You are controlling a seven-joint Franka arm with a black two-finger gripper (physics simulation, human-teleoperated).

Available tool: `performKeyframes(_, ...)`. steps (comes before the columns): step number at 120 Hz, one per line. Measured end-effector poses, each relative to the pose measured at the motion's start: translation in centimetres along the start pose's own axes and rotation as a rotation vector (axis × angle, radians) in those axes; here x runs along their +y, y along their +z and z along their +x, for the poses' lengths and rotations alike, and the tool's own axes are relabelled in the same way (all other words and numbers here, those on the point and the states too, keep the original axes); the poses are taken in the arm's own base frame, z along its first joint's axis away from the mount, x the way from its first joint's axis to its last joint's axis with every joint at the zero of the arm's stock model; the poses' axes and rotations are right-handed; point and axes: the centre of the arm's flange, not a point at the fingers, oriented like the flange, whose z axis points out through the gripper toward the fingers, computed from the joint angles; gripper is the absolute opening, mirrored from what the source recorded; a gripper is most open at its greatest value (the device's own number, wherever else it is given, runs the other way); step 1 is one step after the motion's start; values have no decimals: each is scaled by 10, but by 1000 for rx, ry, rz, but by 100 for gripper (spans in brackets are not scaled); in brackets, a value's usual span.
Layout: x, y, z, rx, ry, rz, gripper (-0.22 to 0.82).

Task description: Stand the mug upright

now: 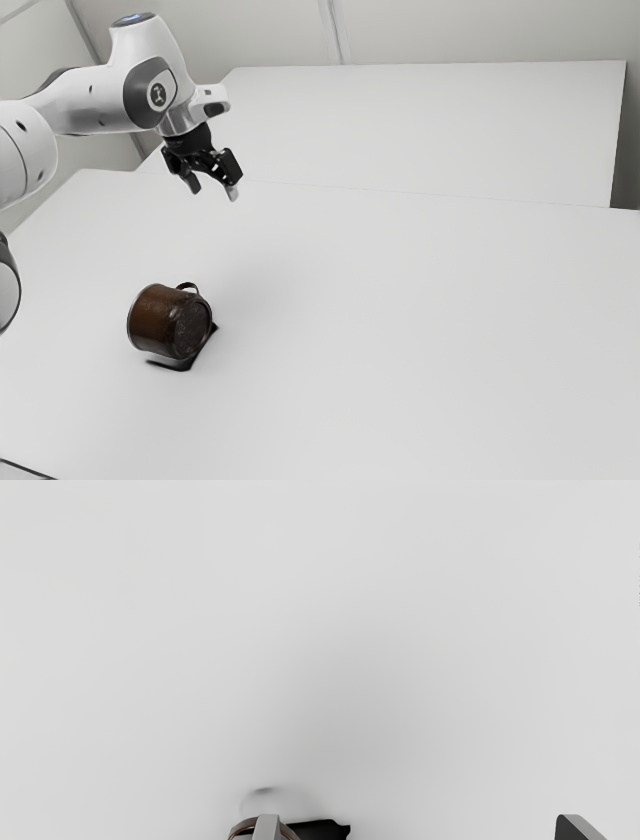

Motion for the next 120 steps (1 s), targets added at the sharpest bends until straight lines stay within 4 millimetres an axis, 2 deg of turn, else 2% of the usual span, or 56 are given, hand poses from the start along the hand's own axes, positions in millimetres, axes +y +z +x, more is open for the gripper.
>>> performKeyframes(17, -6, -6, -3, 17, 14, 1, 60)
performKeyframes(29, -39, -1, -11, 15, -2, -16, 60)
performKeyframes(44, -80, 17, -21, -11, -23, -73, 60)
performKeyframes(58, -107, 37, -33, -53, -33, -150, 60)
performKeyframes(69, -132, 55, -49, -89, -62, -222, 60)
performKeyframes(84, -167, 78, -83, -132, -130, -333, 60)
performKeyframes(104, -193, 101, -118, -163, -202, -483, 60)
performKeyframes(120, -194, 121, -133, -188, -225, -585, 60)
